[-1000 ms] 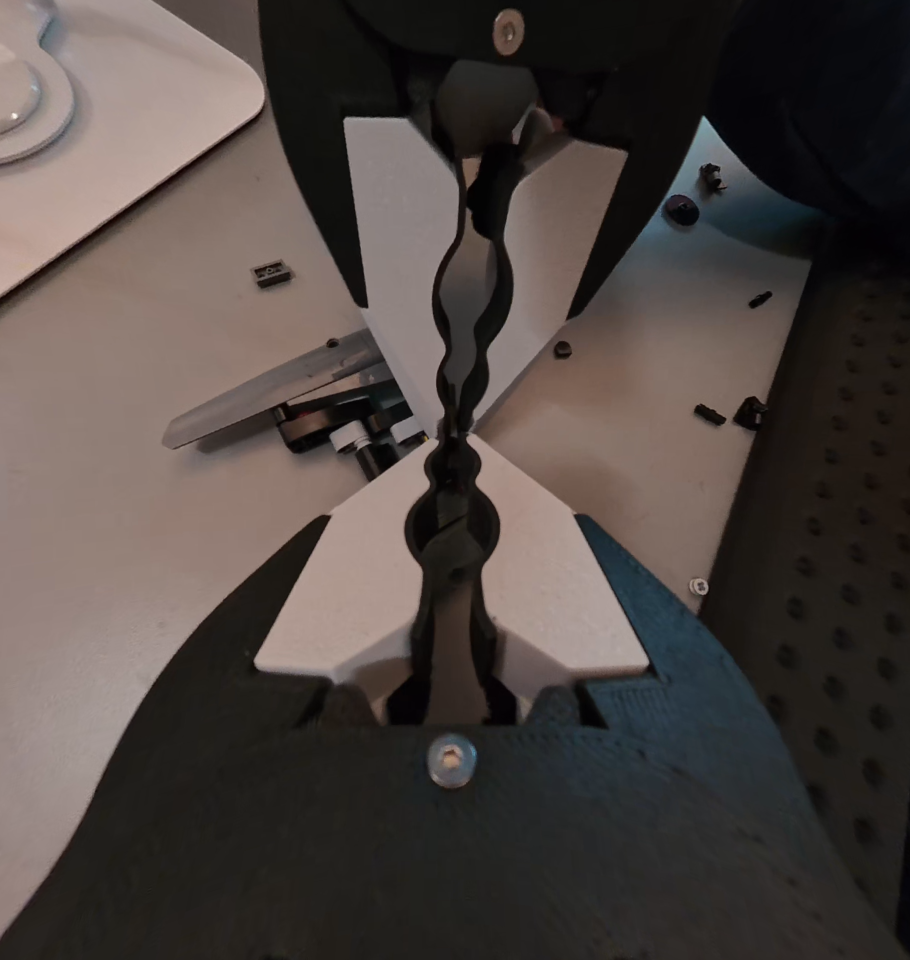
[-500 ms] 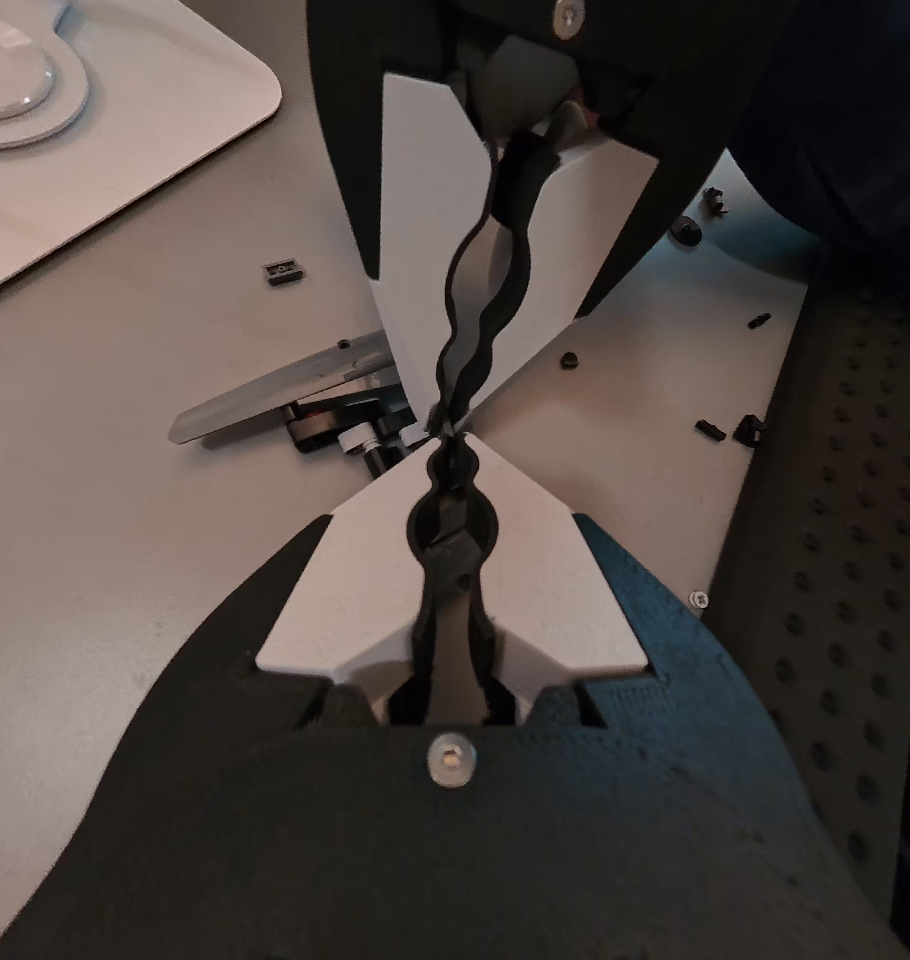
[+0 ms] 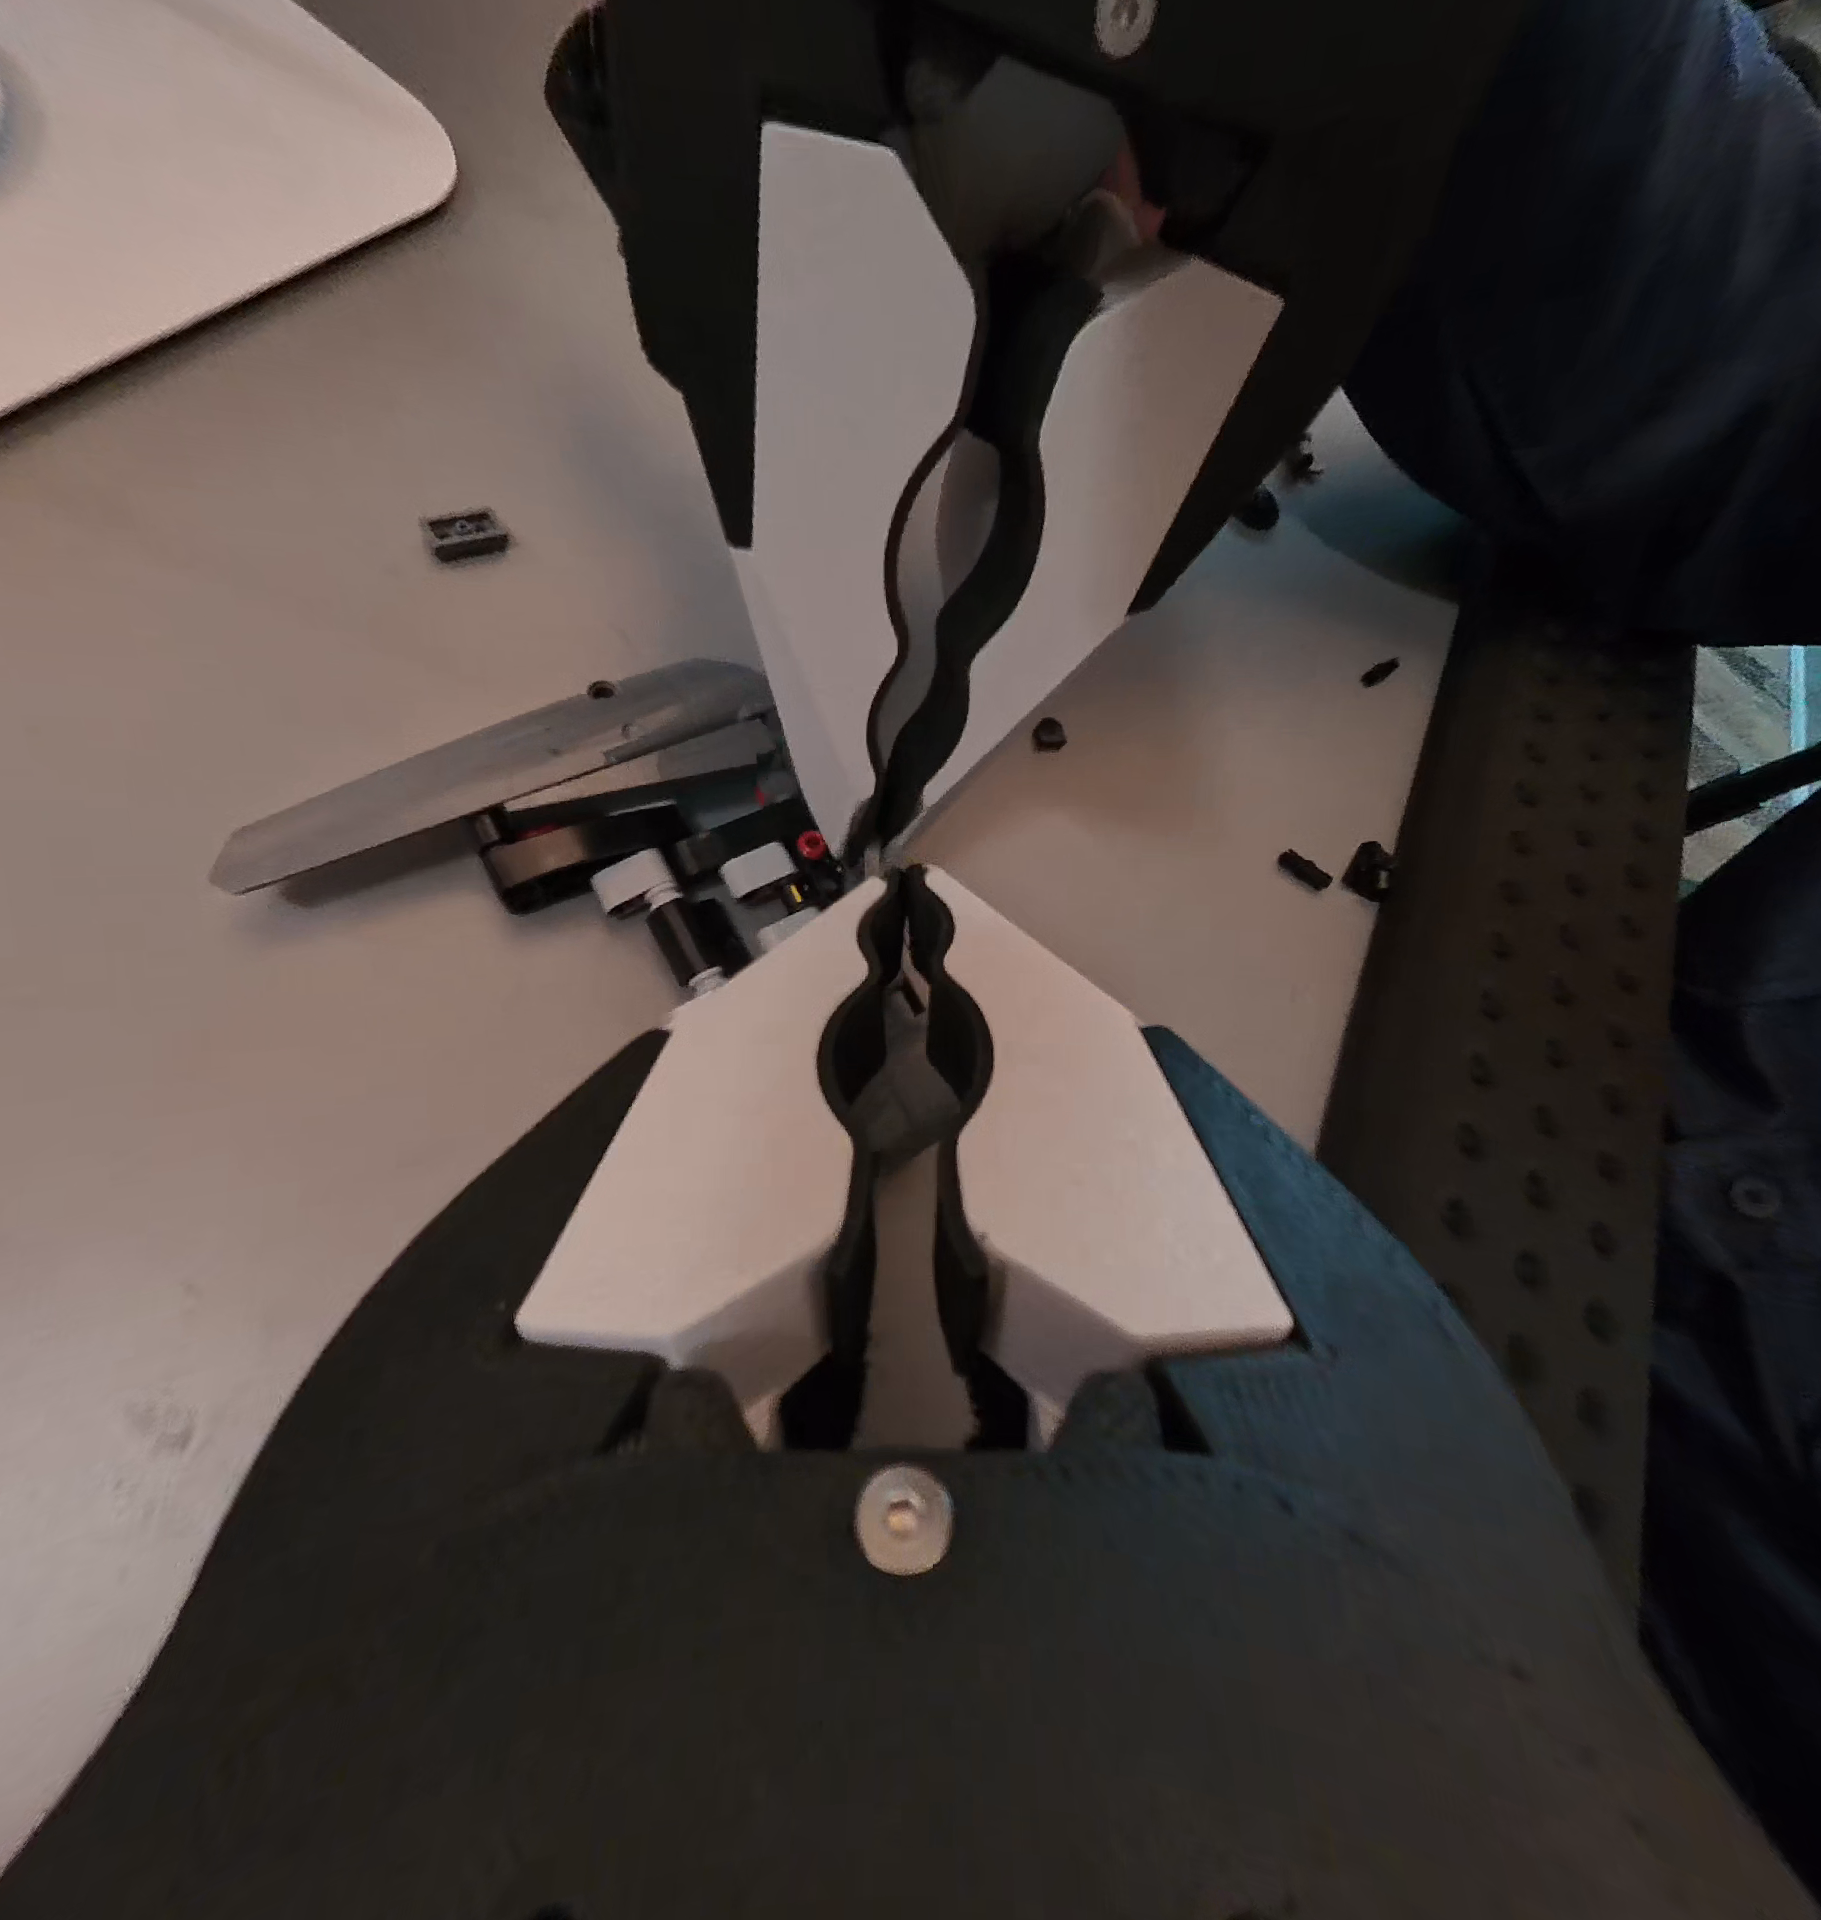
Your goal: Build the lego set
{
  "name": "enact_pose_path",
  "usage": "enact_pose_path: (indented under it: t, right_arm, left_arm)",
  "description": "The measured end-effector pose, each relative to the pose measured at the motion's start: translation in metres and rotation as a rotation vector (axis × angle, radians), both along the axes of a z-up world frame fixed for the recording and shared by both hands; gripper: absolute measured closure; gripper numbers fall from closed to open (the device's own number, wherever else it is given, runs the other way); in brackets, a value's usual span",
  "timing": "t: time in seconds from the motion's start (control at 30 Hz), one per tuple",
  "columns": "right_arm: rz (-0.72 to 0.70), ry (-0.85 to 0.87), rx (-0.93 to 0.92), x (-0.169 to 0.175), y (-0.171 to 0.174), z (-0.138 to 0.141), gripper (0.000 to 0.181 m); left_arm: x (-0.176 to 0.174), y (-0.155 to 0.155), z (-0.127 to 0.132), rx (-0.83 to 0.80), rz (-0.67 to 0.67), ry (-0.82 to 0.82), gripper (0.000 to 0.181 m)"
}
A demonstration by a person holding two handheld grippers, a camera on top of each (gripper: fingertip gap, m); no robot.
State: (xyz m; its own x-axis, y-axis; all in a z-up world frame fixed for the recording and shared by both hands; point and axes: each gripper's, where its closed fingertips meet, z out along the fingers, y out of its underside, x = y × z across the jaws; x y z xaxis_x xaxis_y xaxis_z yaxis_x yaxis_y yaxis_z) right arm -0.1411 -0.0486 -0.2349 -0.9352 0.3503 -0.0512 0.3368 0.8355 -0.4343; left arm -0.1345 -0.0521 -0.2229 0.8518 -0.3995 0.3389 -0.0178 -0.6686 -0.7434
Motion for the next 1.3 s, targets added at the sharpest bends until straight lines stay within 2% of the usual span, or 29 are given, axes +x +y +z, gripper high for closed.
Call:
enact_pose_path:
  t: [0.47,0.87,1.3]
  right_arm:
    - [0.010,-0.007,0.026,0.000,-0.002,-0.004,0.180]
    - [-0.022,0.060,0.070,-0.012,0.003,-0.003,0.171]
    - [-0.016,0.079,0.083,-0.013,0.002,-0.004,0.177]
  left_arm:
    - [-0.002,0.002,-0.002,0.016,0.003,0.060,0.181]
    - [-0.013,0.003,-0.010,-0.005,0.039,0.129,0.181]
    - [-0.007,0.002,-0.011,0.002,0.007,0.170,0.181]
